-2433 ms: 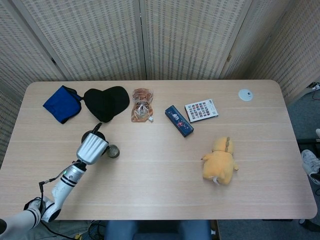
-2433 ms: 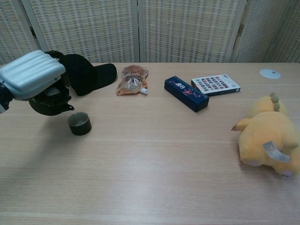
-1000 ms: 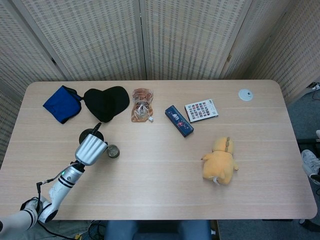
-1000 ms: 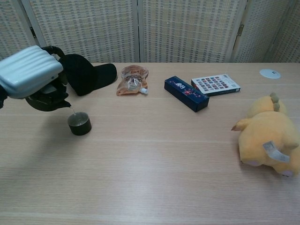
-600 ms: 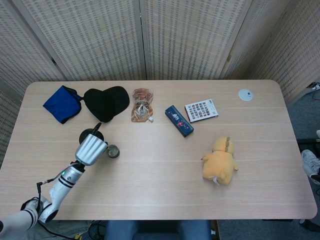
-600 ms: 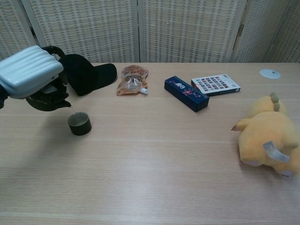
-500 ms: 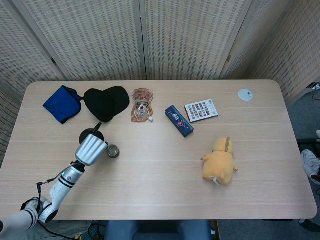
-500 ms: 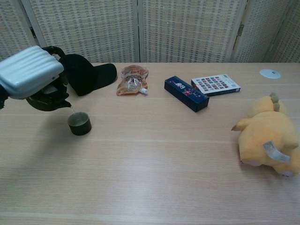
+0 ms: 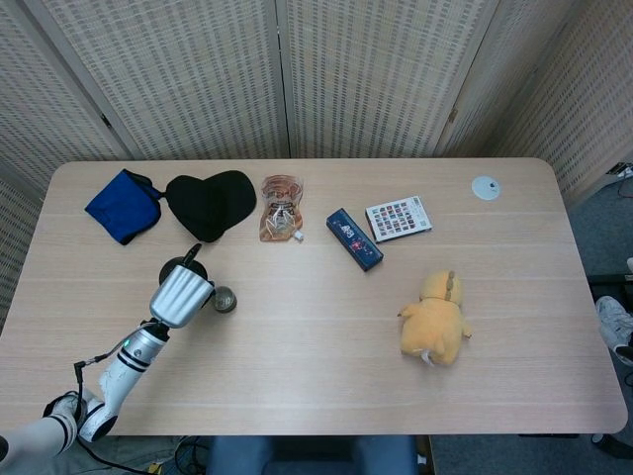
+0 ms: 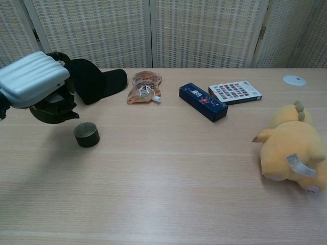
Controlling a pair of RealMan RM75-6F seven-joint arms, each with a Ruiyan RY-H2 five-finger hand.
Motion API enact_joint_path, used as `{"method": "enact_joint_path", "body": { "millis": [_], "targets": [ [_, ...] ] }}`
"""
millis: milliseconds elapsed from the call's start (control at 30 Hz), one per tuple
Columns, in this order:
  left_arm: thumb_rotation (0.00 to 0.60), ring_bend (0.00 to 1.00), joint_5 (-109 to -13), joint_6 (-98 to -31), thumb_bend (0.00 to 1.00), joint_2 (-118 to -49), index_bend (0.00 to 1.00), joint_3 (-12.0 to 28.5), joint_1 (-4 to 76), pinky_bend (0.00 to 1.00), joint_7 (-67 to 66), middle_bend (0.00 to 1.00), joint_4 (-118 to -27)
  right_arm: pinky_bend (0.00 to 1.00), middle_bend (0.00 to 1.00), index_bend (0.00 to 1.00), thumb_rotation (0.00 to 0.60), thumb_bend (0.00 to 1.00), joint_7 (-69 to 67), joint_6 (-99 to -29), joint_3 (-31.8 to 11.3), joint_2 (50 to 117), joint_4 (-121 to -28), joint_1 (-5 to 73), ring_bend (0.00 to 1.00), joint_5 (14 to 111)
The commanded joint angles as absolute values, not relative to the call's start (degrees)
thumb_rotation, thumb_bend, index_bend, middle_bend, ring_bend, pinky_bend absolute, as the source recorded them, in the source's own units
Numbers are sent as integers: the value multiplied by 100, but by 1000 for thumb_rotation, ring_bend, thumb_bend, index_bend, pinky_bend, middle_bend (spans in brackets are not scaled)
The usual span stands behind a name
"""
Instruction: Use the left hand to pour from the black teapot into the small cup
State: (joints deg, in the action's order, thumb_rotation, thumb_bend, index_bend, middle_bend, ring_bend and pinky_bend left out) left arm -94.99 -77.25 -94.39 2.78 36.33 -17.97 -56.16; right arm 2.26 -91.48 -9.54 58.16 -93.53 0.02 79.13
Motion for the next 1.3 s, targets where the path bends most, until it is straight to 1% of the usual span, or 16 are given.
{"method": "enact_joint_path", "body": {
  "millis": [33, 333, 567, 800, 1000, 1200, 1267, 1300],
  "targets": [
    [600, 981, -9424, -7674, 358, -9433, 1000, 308, 3629, 208, -1622, 1000, -5671, 136, 185, 164, 600, 33, 228, -9142, -954, 5819, -9351, 3, 124, 7909],
    [600, 980, -9244, -7679, 358, -9477, 1000, 439, 3604, 210, -1253, 1000, -5669, 136, 185, 164, 600, 33, 242, -9146, -954, 5823, -9360, 0, 124, 7908],
    [600, 977, -8878, -7530, 358, -9385, 1000, 632, 3539, 214, -611, 1000, -6059, 135, 185, 164, 600, 33, 257, -9135, -963, 5823, -9373, 8, 124, 7897],
    [600, 973, -8632, -7529, 358, -9269, 1000, 811, 3461, 214, 63, 1000, -6348, 136, 185, 164, 600, 33, 274, -9100, -968, 5828, -9383, 38, 124, 7905],
    [600, 964, -8409, -7457, 358, -9177, 1000, 908, 3354, 216, 780, 1000, -6471, 136, 185, 164, 600, 33, 281, -9063, -965, 5833, -9379, 53, 124, 7892],
    [600, 959, -8201, -7346, 358, -9104, 1000, 975, 3268, 216, 1020, 1000, -6465, 136, 185, 164, 600, 33, 279, -9051, -970, 5825, -9388, 66, 124, 7893],
    [586, 959, -8119, -7277, 358, -9081, 1000, 991, 3242, 216, 1082, 1000, -6461, 136, 185, 164, 600, 33, 283, -9041, -968, 5828, -9388, 71, 124, 7893],
    [567, 959, -8087, -7250, 358, -9073, 1000, 1001, 3233, 216, 1112, 1000, -6462, 136, 185, 164, 600, 34, 288, -9038, -969, 5831, -9387, 75, 124, 7893]
  ]
}}
